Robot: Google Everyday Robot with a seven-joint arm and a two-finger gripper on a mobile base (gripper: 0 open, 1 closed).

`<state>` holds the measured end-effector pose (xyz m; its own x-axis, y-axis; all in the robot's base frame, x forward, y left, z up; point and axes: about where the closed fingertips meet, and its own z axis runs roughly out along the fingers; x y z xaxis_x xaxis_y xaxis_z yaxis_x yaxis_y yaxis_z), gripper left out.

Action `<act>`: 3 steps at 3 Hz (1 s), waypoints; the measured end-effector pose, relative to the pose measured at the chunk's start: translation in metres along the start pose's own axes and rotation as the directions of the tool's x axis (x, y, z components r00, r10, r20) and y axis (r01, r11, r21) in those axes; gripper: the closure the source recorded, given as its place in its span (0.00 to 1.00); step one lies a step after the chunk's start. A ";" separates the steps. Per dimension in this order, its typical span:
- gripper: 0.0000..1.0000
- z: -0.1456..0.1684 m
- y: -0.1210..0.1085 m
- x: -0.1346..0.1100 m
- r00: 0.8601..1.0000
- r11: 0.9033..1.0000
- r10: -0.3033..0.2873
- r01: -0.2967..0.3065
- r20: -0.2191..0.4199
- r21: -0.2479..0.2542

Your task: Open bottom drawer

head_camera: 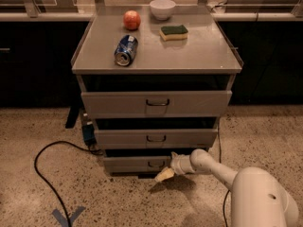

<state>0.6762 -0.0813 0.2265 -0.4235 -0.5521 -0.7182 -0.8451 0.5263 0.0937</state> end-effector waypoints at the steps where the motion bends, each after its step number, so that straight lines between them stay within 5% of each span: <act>1: 0.00 0.004 0.016 0.019 0.999 0.998 0.032 -0.033 -0.019 -0.045; 3: 0.00 0.012 0.032 0.033 0.998 0.994 0.056 -0.059 -0.040 -0.092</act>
Offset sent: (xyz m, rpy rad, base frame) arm -0.0522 0.0072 -0.0428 0.0370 0.1638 0.0452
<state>0.6393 -0.0751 0.1971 -0.4829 -0.5475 -0.6834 -0.8449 0.4963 0.1995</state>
